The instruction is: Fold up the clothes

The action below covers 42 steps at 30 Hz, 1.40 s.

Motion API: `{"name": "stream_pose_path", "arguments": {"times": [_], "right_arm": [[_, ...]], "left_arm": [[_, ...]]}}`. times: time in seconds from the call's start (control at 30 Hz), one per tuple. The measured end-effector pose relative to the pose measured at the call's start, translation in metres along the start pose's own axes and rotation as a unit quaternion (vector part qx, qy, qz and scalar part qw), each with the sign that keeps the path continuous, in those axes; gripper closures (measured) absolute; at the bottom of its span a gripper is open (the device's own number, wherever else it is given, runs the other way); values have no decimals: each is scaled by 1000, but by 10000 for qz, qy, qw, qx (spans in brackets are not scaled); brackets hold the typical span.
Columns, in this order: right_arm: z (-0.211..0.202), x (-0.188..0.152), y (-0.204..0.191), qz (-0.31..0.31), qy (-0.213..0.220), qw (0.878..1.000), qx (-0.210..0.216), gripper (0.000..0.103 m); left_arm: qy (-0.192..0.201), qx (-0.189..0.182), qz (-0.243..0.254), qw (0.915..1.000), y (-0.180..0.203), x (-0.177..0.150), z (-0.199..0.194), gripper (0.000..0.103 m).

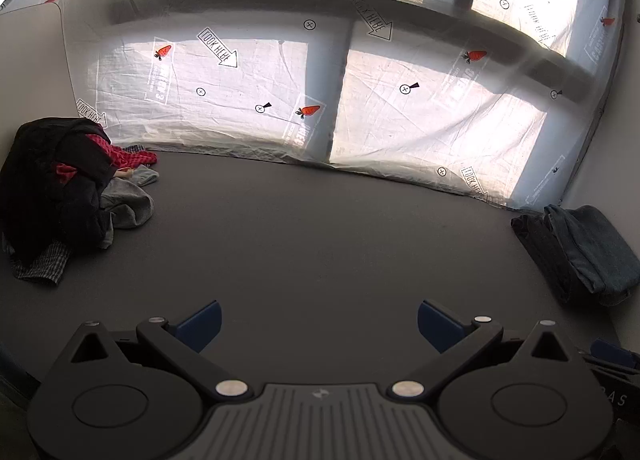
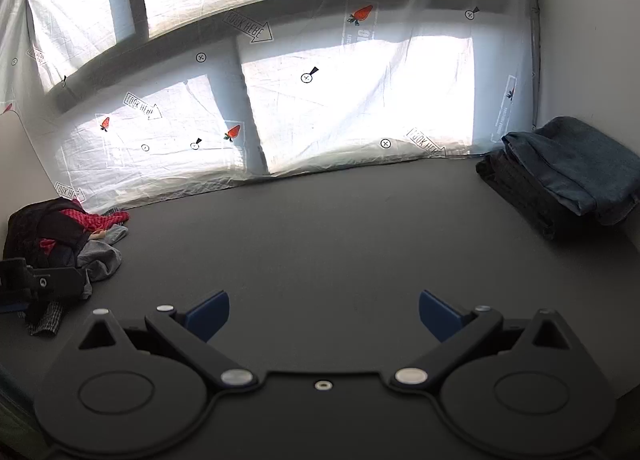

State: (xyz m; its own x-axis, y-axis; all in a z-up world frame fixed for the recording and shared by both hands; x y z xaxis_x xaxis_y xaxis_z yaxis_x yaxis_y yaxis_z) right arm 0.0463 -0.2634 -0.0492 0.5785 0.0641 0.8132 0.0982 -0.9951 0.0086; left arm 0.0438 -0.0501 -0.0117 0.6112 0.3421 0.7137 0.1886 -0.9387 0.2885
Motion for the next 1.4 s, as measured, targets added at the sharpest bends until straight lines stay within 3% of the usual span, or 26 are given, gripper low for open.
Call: {"name": "stream_pose_path", "arguments": {"times": [0.13, 0.33, 0.6, 0.9, 1.17, 1.23, 1.33, 1.4], "right_arm": [[24, 12, 11, 105, -62, 9999, 119, 0], [70, 13, 21, 234, -108, 9990, 371, 0], [127, 32, -2, 83, -456, 9969, 636, 0], [205, 60, -86, 47, -821, 9936, 772, 0], [294, 106, -175, -240, -913, 9946, 421, 0], [319, 119, -197, -314, -999, 9939, 335, 0], [353, 134, -230, -385, -1141, 9923, 304, 0], [370, 140, -248, -460, -1176, 9914, 329, 0]], "left_arm": [[89, 325, -272, 9991, 8, 6, 13, 0], [-94, 653, -848, 9942, -6, 7, 40, 0], [-233, 944, -1625, 9819, -46, 21, 70, 0], [-626, 1404, -1792, 9717, -135, 74, 137, 0], [-711, 1695, -1780, 9667, -246, 153, 216, 1], [-770, 1857, -1861, 9617, -274, 175, 239, 2], [-575, 1979, -1925, 9594, -311, 203, 256, 6], [-190, 2185, -1926, 9564, -336, 223, 266, 17]]}}
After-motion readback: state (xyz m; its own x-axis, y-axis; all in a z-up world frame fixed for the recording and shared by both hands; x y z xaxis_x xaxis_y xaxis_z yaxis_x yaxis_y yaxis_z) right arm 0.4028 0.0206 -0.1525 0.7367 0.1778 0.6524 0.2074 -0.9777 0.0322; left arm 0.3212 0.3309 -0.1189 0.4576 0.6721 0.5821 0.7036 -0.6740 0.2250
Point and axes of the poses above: each gripper's, at about its wrist camera, not at the fingertips, and z roughly the way its jaws point, y to its right, x to its top, the point moved 1 cm from there along z, roughly the way its jaws point, and after that the axes turned 13 degrees about -z, right-handed, at the moved point
